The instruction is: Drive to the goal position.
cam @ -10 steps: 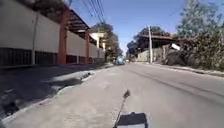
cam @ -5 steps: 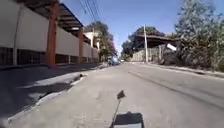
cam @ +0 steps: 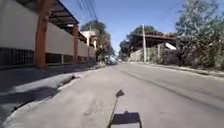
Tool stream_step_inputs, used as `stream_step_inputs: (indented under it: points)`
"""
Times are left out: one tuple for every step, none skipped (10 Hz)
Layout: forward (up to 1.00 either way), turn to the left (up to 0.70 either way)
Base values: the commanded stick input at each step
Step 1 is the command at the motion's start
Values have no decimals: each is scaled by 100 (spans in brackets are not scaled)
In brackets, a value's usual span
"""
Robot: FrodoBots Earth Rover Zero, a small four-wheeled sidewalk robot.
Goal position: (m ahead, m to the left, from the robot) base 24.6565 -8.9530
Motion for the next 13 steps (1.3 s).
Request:
stream_step_inputs:
  points:
    - [100,0]
    - [100,0]
    - [100,-16]
    - [100,-35]
    - [100,-38]
    - [100,-38]
    - [100,-33]
    - [100,-17]
    - [100,0]
    - [100,0]
    - [100,0]
    - [100,0]
    - [100,0]
